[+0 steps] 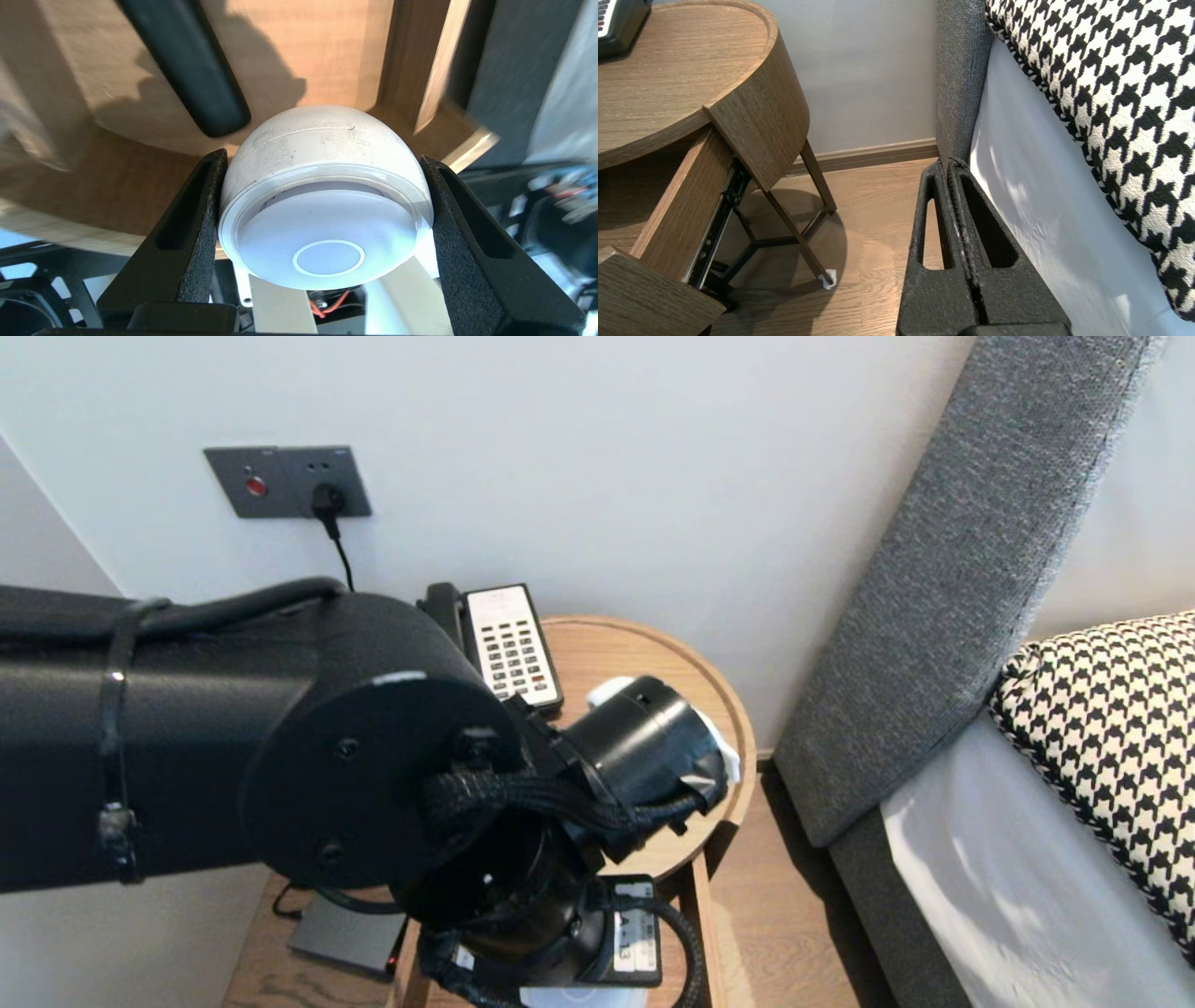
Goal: Take the remote control out of the drawer one by one and place them on the table
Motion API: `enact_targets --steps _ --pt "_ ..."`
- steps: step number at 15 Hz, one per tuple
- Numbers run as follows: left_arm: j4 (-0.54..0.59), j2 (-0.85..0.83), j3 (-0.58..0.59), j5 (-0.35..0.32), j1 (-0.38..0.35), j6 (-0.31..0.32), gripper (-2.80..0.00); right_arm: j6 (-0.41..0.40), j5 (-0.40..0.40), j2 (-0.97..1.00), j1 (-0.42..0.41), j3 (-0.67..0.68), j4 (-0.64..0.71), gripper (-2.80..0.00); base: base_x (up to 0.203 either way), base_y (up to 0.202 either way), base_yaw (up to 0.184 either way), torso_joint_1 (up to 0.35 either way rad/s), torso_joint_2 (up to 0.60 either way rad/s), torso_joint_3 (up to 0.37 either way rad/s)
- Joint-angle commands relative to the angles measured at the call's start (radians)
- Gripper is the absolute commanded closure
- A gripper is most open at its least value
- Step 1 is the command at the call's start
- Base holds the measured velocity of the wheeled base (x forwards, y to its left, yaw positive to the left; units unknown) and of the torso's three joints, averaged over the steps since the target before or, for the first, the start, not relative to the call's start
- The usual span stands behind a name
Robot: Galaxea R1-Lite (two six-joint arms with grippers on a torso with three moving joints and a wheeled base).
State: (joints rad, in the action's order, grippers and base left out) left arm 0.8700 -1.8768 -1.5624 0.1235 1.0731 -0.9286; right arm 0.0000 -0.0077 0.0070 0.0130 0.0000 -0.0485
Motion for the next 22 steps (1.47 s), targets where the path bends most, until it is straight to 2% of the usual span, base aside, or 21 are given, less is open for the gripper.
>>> enact_targets --steps 1,5,7,12,15,22 --pt "0.048 0.013 -0.072 0.001 -0.057 0.023 0.0 0.0 0.0 0.001 0.001 0.026 -0.001 0.0 0.0 0.0 0.0 0.0 0.0 0.0" --pt "0.199 -0.021 -0.255 0.001 -0.179 0.082 0.0 0.0 0.0 0.001 0.001 0.026 -0.001 0.0 0.0 0.0 0.0 0.0 0.0 0.0" --pt "0.25 -0.061 -0.303 0.001 -0.235 0.09 0.0 0.0 0.0 0.001 0.001 0.026 -0.001 0.0 0.0 0.0 0.0 0.0 0.0 0.0" --pt "0.225 -0.12 -0.358 0.0 -0.262 0.092 0.0 0.0 0.0 0.001 0.001 0.026 -0.001 0.0 0.0 0.0 0.0 0.0 0.0 0.0" --pt "0.175 -0.133 -0.36 -0.001 -0.26 0.094 0.0 0.0 0.0 0.001 0.001 0.026 -0.001 0.0 0.0 0.0 0.0 0.0 0.0 0.0" --pt "0.151 -0.19 -0.36 -0.011 -0.242 0.108 0.0 0.0 0.0 0.001 0.001 0.026 -0.001 0.0 0.0 0.0 0.0 0.0 0.0 0.0"
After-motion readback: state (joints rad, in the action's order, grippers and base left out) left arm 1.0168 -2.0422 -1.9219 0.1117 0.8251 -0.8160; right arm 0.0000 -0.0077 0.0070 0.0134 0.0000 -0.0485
